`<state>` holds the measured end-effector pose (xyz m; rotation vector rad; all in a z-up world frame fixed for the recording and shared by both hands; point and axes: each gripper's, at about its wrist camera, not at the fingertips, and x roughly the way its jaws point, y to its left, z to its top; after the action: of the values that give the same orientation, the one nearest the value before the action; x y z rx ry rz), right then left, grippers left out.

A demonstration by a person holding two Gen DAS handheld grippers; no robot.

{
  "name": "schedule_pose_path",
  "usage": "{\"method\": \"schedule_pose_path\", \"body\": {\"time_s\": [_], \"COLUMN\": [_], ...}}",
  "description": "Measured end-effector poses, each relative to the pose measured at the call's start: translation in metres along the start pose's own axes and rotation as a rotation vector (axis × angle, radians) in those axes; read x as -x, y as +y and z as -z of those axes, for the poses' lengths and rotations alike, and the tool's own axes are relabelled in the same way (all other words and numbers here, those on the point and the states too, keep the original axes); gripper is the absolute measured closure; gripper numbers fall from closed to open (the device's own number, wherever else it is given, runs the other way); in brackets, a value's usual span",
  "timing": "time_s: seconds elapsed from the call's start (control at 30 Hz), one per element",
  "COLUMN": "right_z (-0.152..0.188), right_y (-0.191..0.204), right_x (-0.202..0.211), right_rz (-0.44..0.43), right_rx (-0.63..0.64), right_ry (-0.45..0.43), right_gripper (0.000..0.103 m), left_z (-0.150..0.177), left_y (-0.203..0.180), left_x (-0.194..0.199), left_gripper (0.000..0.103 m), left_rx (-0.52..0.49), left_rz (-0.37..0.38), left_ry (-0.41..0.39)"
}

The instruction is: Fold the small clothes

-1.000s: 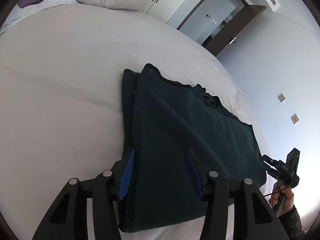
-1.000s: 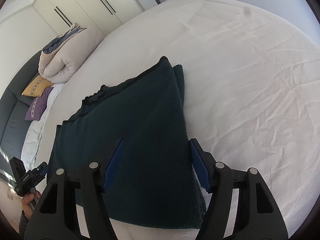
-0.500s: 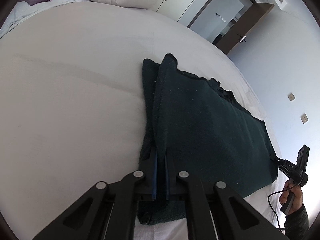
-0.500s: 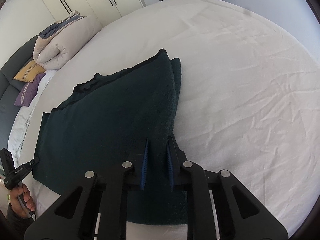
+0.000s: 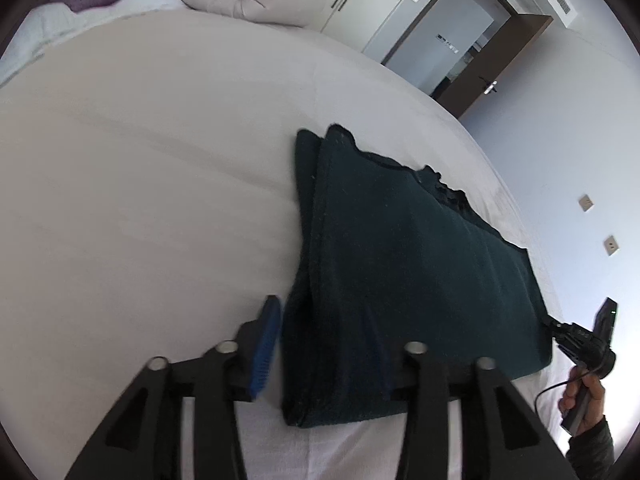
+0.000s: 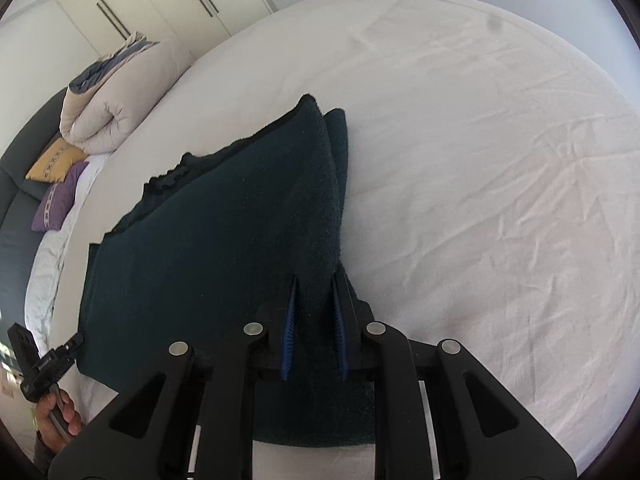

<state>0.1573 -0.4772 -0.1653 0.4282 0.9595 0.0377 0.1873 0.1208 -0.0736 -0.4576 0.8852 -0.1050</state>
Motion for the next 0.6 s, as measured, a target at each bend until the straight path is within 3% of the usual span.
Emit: {"method": "schedule_pose_path", "body": {"time_s": [0.03, 0.07, 0.13, 0.2, 0.3, 0.4, 0.47, 0.5, 0.6], "right_z": [0.001, 0.002, 0.007, 0.013, 0.028, 0.048, 0.060, 0.065, 0.072], "right_y": [-0.002, -0.003, -0.005, -0.001, 0.026, 0.069, 0.092, 0.097, 0.088], "right_x": [0.009, 0.015, 0.029, 0.037, 0.035, 0.012, -0.007, -0.016, -0.032], "right_rz": [0.002, 0.005, 0.000, -0.046, -0.218, -0.377, -0.421, -0.436, -0.436], "right_rx": [-0.018, -0.027, -0.062, -0.080, -0.085, -0.040, -0.015, -0.010, -0.047], "right_ry": [-0.032, -0.052, -0.089, -0.101, -0.055, 0.061, 0.129, 0.159, 0.188], "right_gripper": [0.086, 0.086, 0.086, 0.086, 0.086, 0.085, 0.065, 0.041, 0.040], "left_z": [-0.001, -0.003, -0.007, -0.009, -0.004, 0.004, 0.007, 0.009, 0.015], "left_y": [-0.003, -0.005, -0.015, -0.035, -0.082, -0.106, -0.101, -0.094, -0.081], "left_x": [0.009, 0.018, 0.031, 0.033, 0.010, -0.025, -0.050, -0.062, -0.060], "left_gripper": [0.030, 0.028, 0.027, 0.027, 0.027, 0.027, 0.033, 0.038, 0.041], "left_rx": [-0.010, -0.016, -0.031, -0.098, -0.260, -0.337, -0.318, -0.298, -0.308], "left_rz": [-0.030, -0.055, -0.089, -0.076, -0.061, -0.078, -0.109, -0.121, -0.111], "left_ry": [-0.036, -0.073, -0.128, -0.150, -0.102, -0.034, 0.045, 0.096, 0.084]}}
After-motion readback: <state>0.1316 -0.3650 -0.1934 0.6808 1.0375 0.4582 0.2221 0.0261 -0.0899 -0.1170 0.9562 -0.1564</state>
